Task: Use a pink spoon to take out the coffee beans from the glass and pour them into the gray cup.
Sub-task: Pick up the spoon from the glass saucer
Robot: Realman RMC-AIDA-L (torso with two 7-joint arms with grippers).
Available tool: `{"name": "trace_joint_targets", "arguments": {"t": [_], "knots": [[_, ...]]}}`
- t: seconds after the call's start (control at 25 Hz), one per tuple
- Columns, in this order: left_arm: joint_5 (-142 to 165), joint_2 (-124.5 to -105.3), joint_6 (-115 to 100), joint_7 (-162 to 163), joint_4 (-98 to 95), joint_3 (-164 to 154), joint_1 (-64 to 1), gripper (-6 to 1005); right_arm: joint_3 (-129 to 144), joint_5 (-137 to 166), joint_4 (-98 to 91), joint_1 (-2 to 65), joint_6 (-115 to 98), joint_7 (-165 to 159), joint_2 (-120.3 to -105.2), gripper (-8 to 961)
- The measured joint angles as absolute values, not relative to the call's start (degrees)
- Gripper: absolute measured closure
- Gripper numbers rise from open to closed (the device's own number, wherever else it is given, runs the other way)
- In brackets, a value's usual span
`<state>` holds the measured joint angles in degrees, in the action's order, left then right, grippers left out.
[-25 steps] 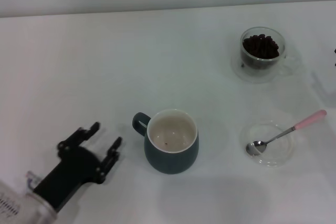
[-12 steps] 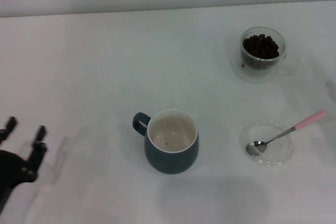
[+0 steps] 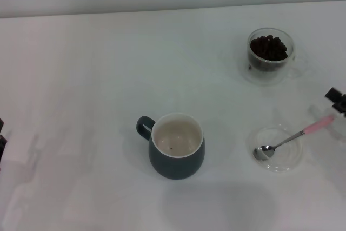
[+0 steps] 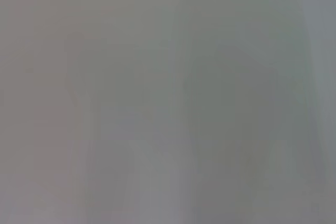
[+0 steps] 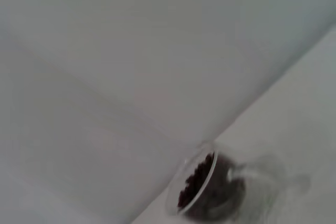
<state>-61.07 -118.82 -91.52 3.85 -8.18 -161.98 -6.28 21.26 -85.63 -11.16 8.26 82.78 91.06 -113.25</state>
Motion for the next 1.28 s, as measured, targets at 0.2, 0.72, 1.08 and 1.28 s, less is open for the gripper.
{"name": "trace_joint_targets", "arguments": {"t": [0.2,0.72,1.08,1.28], "knots": [[-61.7,-118.83,-93.3,3.9,-7.9,-162.0,-6.3,439,21.5,-85.0,-8.8,6.8,83.6,91.4,-113.86,155],[-63.3,-118.82,-93.9,3.9,-7.1,-162.0,-6.6,440,22.4,-84.9,-5.8,6.8,84.0,93.2,-114.08,155],[-63.5,-118.82,-93.9,3.9,-7.1,-162.0,-6.5,441,23.0,-84.9,-4.0,6.3,84.8,93.5,-114.09,158],[-63.5,-118.82,-93.9,3.8,-7.1,-162.0,-6.5,442,23.0,-84.9,-3.9,6.2,84.7,94.1,-114.08,261]]}}
